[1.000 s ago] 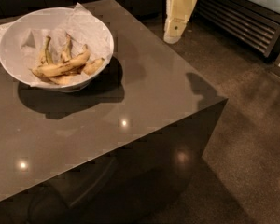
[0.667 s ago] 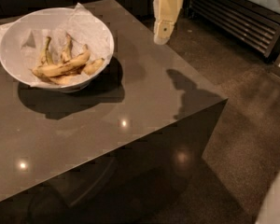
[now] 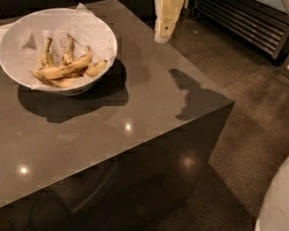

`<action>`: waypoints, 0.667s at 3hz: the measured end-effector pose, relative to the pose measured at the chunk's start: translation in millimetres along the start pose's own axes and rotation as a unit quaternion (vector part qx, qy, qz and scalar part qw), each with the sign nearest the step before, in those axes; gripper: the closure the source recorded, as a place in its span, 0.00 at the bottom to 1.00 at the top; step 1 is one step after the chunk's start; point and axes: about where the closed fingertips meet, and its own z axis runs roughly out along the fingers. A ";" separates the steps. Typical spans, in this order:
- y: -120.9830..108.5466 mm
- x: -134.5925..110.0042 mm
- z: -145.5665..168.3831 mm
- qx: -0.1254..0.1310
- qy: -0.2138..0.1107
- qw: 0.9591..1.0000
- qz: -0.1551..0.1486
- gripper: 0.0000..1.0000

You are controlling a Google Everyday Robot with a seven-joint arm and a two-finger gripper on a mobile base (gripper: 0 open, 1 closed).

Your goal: Pick banana from white bowl

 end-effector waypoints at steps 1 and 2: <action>-17.7 -22.3 19.9 -0.014 -0.023 0.999 -0.034 0.00; -33.2 -48.0 44.2 -0.032 -0.040 0.996 -0.074 0.00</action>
Offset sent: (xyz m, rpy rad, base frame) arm 0.0510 0.0850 -0.0150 -0.0417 0.0955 0.3035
